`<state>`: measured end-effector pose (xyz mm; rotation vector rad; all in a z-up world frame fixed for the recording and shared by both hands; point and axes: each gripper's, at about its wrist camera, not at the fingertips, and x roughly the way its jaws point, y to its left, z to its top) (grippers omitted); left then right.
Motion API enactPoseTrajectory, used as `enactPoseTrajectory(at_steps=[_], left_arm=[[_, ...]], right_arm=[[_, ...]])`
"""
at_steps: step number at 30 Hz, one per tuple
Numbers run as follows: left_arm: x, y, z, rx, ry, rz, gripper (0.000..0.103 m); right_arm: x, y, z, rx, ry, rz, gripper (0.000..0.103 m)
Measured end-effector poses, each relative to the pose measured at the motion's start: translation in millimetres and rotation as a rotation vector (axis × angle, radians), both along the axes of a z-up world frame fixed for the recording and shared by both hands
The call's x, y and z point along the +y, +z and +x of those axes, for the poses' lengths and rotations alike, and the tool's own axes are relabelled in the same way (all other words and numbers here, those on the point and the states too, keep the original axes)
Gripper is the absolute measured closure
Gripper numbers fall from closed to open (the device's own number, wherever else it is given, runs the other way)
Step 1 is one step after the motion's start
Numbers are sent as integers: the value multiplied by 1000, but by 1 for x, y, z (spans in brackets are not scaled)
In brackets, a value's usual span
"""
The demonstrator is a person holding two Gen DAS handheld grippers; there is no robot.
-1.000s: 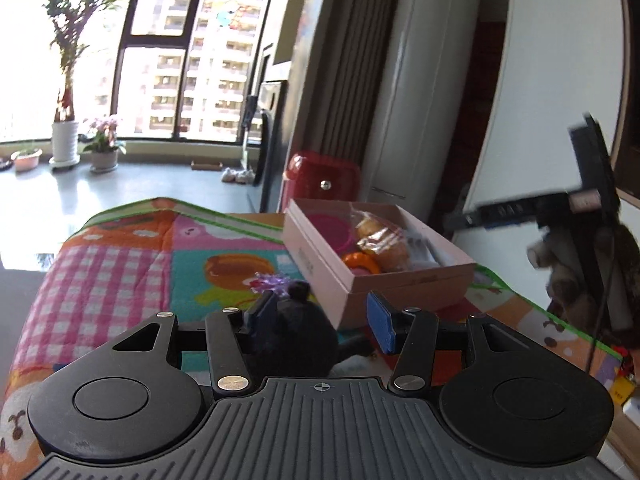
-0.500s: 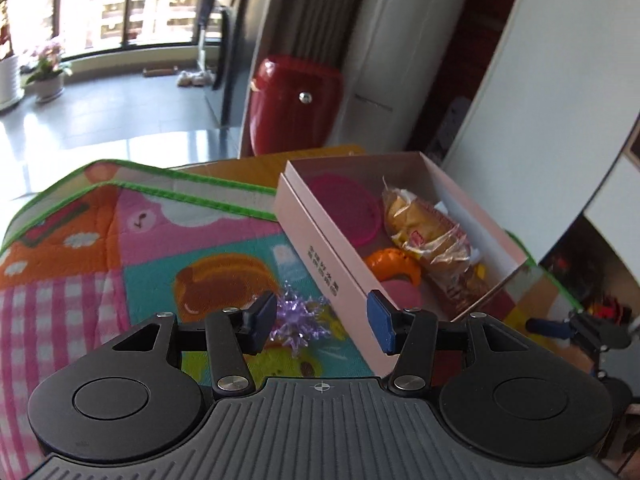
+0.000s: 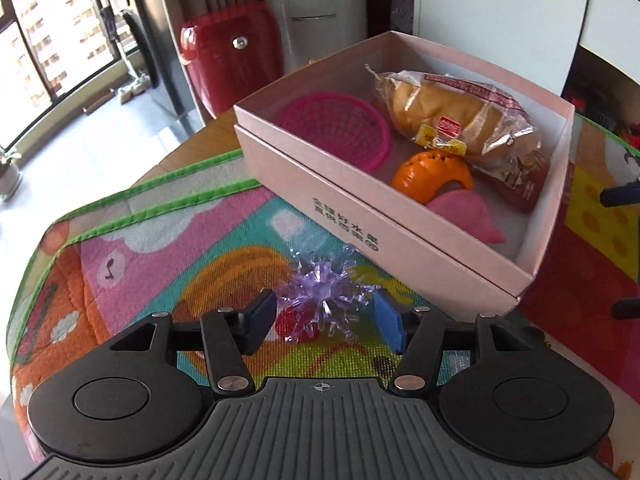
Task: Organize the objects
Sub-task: 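Grasp the purple crystal snowflake with the left tool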
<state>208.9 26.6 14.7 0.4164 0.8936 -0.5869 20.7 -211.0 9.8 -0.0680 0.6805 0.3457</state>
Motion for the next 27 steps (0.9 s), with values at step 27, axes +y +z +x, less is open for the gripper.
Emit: enactPoseTrajectory(at_steps=[27], left_arm=[[36, -6, -56, -95, 306, -164, 37]], right_arm=[[-3, -5, 9, 60, -31, 14, 0]])
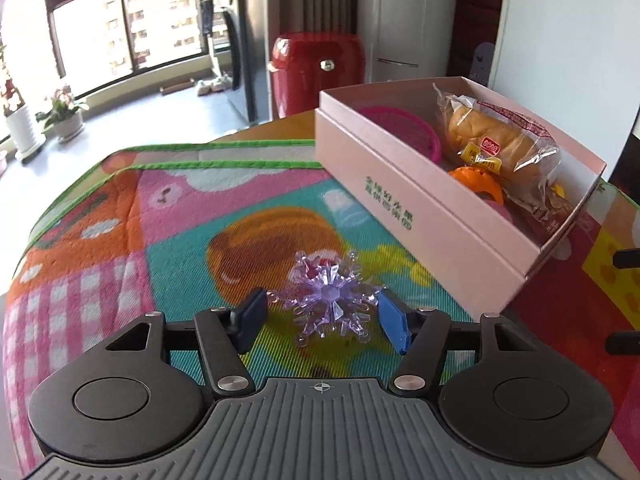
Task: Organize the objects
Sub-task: 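Grasp the purple crystal snowflake with the left tool, then grasp the black plush toy with the right tool while the left tool holds the snowflake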
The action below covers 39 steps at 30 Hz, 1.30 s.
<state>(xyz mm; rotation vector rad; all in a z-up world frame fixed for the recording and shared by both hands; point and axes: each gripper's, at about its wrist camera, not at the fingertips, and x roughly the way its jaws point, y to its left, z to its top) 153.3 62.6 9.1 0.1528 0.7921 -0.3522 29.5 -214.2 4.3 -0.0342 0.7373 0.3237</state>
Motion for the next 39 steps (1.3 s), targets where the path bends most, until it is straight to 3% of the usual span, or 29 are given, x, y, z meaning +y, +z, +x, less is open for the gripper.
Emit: enactPoseTrajectory(at_steps=[4, 9, 15, 21, 23, 27, 30, 34, 39], left_arm=[[33, 5, -41, 11, 131, -82, 37], [76, 9, -101, -37, 303, -106, 37], [128, 13, -150, -38, 467, -329, 37], [135, 22, -184, -106, 512, -347, 37], [134, 22, -190, -116, 528, -319, 37], [134, 14, -198, -114, 531, -290, 37], [136, 7, -199, -102, 537, -303, 37], [141, 4, -204, -108, 550, -312, 37], [145, 4, -208, -118, 565, -358, 37]], right_arm=[[-2, 1, -1, -1, -4, 9, 0], [-1, 1, 1, 8, -9, 5, 0], [6, -2, 2, 15, -7, -43, 0], [15, -2, 7, 52, -41, -82, 0], [23, 3, 9, 95, -38, -92, 0], [53, 18, -5, 163, 162, 83, 0], [95, 31, -17, 183, 302, 139, 0], [153, 44, -24, 163, 416, 112, 0], [214, 37, -32, 102, 482, -18, 0]])
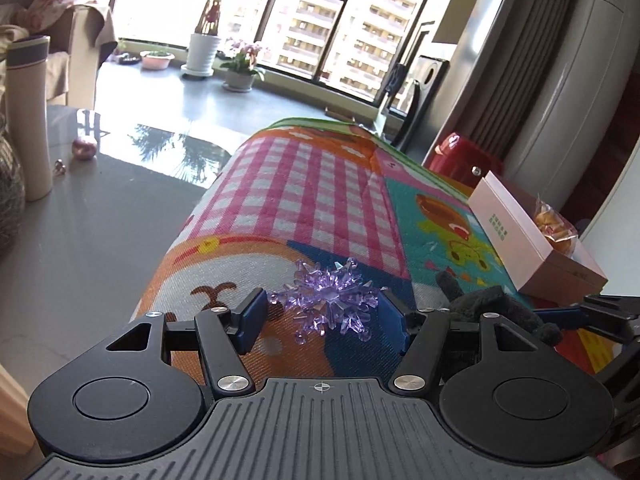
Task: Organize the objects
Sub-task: 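Grasp the black plush toy with the right tool while the left tool holds the snowflake, then drop the snowflake into the pink box with the left tool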
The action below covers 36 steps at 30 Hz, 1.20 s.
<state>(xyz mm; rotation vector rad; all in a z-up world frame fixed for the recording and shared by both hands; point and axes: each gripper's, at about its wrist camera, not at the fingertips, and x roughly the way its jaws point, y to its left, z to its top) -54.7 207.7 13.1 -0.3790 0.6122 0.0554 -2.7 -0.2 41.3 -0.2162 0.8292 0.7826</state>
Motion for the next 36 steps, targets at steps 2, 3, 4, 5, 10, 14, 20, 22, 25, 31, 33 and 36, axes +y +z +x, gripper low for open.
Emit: enactPoseTrajectory(at_steps=[2, 3, 4, 5, 10, 14, 20, 22, 25, 31, 33, 36], left_arm=[[-1, 2, -3, -12, -1, -16, 37], [-2, 4, -5, -22, -4, -21, 37], [-3, 5, -7, -32, -7, -24, 37], [-6, 7, -9, -40, -11, -27, 37], [-30, 11, -11, -62, -85, -59, 37], [-63, 13, -7, -71, -186, -72, 37], [-115, 7, 5, -42, -311, -78, 37], [-127, 5, 7, -31, -342, -82, 37], [-139, 3, 8, -13, -374, -71, 37], [-151, -2, 9, 22, -386, -42, 37], [-154, -4, 8, 36, -393, -31, 37], [-161, -5, 8, 41, -402, 5, 47]], right_arm=[[5, -3, -2, -7, 11, -30, 20], [3, -3, -2, 16, 26, -22, 30], [-2, -1, -2, 25, 23, -5, 34], [-11, 1, -2, 16, 7, -2, 34], [-62, 12, -11, -105, -85, -47, 35], [-104, 14, -21, -235, -184, -141, 35], [-156, 1, -28, -244, -281, -211, 27], [-170, 1, -33, -274, -327, -206, 19], [-191, 7, -38, -305, -392, -167, 19], [-210, 7, -39, -306, -415, -143, 11], [-207, 1, -37, -290, -390, -146, 11], [-194, -8, -34, -287, -360, -166, 11]])
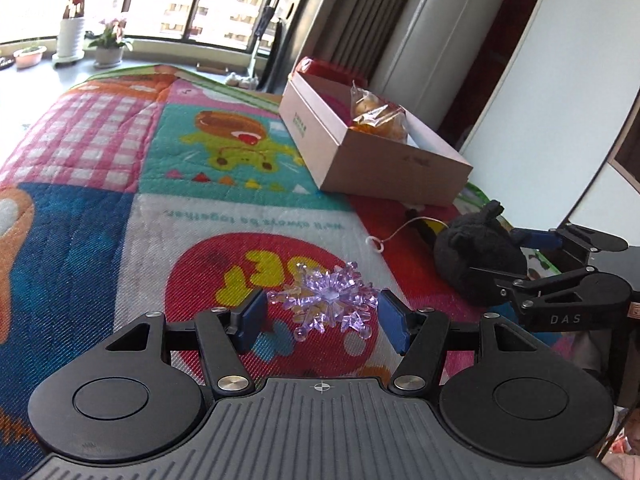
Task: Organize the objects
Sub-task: 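Drop the snowflake into the pink box with the left tool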
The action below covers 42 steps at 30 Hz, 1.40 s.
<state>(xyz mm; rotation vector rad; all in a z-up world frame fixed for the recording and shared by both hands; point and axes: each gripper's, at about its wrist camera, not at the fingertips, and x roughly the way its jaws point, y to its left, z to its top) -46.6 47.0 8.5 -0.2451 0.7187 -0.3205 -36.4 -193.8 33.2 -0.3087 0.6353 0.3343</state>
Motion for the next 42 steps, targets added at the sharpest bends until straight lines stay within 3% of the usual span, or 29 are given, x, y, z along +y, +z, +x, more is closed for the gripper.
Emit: enactPoseTrajectory(at_steps=[3, 6, 16, 21, 26, 31, 33, 36, 38, 40, 42], left_arm=[[-6, 1, -1, 7, -20, 28, 47], [-11, 3, -5, 9, -32, 61, 47], [-34, 25, -22, -46, -83, 158, 47], [-50, 51, -19, -110, -108, 181, 47], [-62, 98, 18, -229, -84, 221, 47], [-75, 127, 95, -286, -7, 210, 47], [-79, 132, 133, -300, 33, 176, 47], [-76, 124, 188, -299, 65, 39, 46], [-72, 106, 224, -226, 60, -68, 46], [-64, 89, 241, -155, 99, -126, 47], [-55, 80, 238, -162, 121, -143, 47]], right_arm=[[11, -7, 6, 3, 17, -9, 11], [21, -7, 7, 8, 36, -35, 35], [-2, 31, -28, -33, 44, 62, 35], [-13, 39, -40, -50, 39, 87, 35], [-24, 51, -50, -96, 44, 135, 35], [-31, 58, -48, -127, 32, 158, 35], [-31, 58, -43, -124, 28, 155, 35], [-31, 54, -33, -96, 23, 159, 35], [-32, 50, -24, -66, 12, 160, 35], [-34, 45, -15, -38, -11, 155, 35], [-37, 42, -9, -18, -29, 152, 35]])
